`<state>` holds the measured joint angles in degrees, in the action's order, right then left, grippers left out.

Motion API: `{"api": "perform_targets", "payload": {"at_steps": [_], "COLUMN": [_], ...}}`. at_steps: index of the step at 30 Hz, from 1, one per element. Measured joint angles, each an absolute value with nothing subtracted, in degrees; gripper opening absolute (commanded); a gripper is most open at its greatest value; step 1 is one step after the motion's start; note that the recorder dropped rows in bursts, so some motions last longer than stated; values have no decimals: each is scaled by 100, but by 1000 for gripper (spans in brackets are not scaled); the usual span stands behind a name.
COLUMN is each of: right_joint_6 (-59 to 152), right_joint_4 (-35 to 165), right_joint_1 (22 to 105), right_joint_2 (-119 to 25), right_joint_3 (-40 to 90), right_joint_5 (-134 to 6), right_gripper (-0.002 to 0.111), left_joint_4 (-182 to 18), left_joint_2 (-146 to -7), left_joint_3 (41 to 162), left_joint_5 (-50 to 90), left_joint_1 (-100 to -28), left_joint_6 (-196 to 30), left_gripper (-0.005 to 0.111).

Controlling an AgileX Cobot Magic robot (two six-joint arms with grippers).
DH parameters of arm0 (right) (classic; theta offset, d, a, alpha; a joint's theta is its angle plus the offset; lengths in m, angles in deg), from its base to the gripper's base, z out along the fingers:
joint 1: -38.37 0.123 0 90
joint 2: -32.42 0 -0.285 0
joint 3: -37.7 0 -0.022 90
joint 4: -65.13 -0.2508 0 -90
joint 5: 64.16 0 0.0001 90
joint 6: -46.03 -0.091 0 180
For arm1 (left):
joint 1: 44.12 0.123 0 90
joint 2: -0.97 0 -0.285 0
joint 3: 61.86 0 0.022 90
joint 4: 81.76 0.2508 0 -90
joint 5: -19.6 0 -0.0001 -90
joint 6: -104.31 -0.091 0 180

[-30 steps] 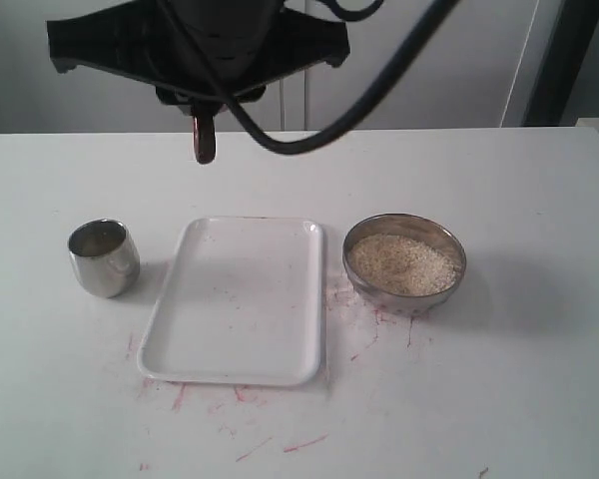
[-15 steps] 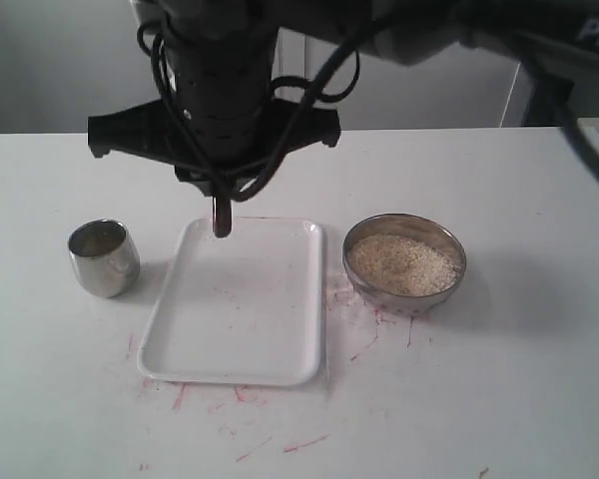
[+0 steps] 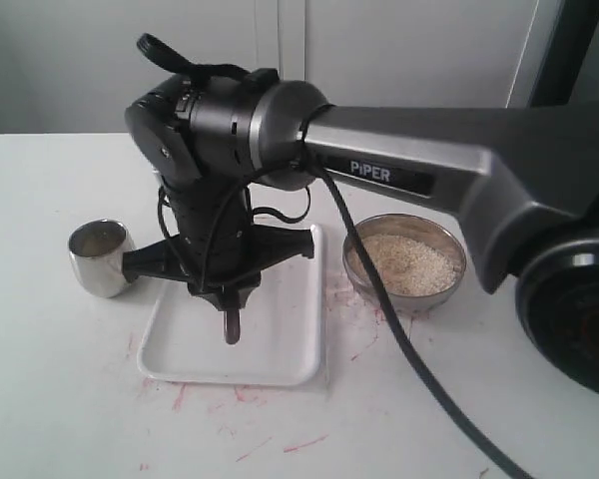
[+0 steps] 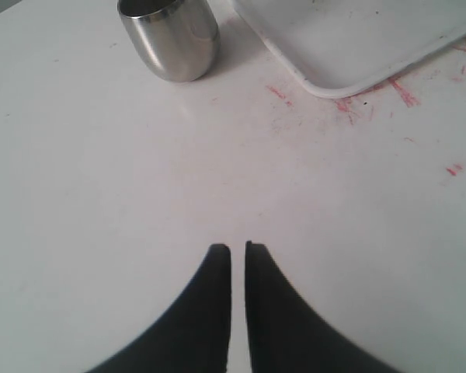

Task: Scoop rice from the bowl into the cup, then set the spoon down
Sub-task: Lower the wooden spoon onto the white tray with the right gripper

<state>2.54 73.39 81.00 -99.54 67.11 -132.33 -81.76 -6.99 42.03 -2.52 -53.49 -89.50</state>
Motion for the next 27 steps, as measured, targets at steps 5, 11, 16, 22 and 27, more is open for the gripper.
{"api": "perform_targets", "payload": {"at_steps": [5,11,16,22,27], "right_joint_6": [436,603,656,667,667], "right_joint_4": [6944,6875,6862,6739,6695], "right_joint_1": [7870,7717,7667,7667,7667], "right_joint_2": [-10143,-10177,-10302,-10486,-10509], "right_joint_3": [6711,6711,6711,6711,6711], "right_joint_5": [-13254,-13233,-13220,-12979,-12739], "right_gripper": [0,0,0,0,0], "left_joint_4": [-8176,-8176,-8176,-8176,-8176], "left_joint_2": [-699,-699,-699,-699,-699], "left_joint_3": [4203,4203,4203,4203,4203], "left_joint_5": [-252,-252,-252,-252,-252], "left_joint_1": [-5349,-5349,-5349,-5349,-5349], "left_joint_6": [-8950,-8950,-8950,-8950,-8950], "left_gripper": [14,14,14,14,14]}}
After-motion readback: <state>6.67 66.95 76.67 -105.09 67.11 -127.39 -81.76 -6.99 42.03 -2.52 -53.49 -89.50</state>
